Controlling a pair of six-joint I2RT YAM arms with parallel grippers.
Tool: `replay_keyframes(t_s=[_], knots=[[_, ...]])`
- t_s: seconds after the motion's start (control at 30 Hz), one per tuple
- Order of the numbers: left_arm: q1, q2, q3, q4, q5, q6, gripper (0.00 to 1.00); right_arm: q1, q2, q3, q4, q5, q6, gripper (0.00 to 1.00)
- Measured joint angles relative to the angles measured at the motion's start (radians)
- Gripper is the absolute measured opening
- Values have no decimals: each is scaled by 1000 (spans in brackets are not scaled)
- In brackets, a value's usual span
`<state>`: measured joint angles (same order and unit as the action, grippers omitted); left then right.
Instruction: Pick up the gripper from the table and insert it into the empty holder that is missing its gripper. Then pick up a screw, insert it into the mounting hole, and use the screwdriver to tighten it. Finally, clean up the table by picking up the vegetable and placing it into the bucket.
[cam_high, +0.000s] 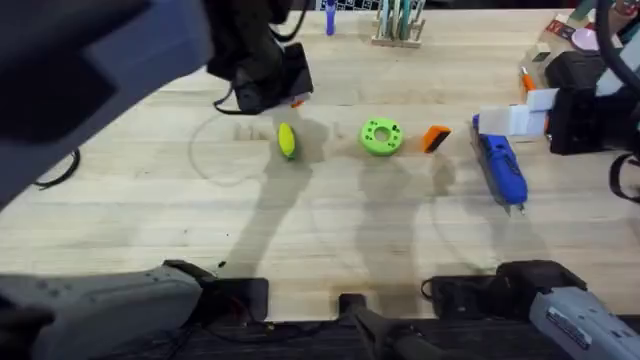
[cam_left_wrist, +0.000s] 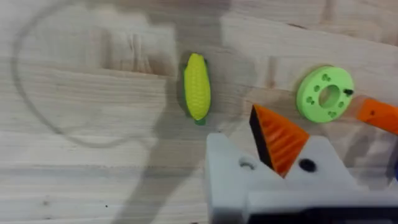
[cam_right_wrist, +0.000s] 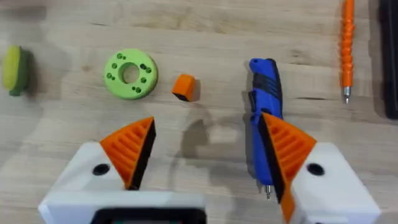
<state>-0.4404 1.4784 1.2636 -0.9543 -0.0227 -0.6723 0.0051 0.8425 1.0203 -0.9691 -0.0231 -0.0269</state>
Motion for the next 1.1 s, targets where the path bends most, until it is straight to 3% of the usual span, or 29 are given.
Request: replay_keyframes(t_s=[0.33,0.4,0.53,0.57,0.83,1.1], knots=[[0,-99,0,-2,0,87,6,0,0,0,0,0,0,991],[0,-98,0,-4,-3,97,273,0,0,0,0,0,0,991],[0,-98,0,-3,-6,102,907,0,0,0,0,0,0,991],[0,-98,0,-3,-8,104,962,0,0,0,0,0,0,992],[0,-100,10,-3,-26,206,985,0,0,0,0,0,0,993],[0,-185,101,-50,11,467,985,0,0,0,0,0,0,992]])
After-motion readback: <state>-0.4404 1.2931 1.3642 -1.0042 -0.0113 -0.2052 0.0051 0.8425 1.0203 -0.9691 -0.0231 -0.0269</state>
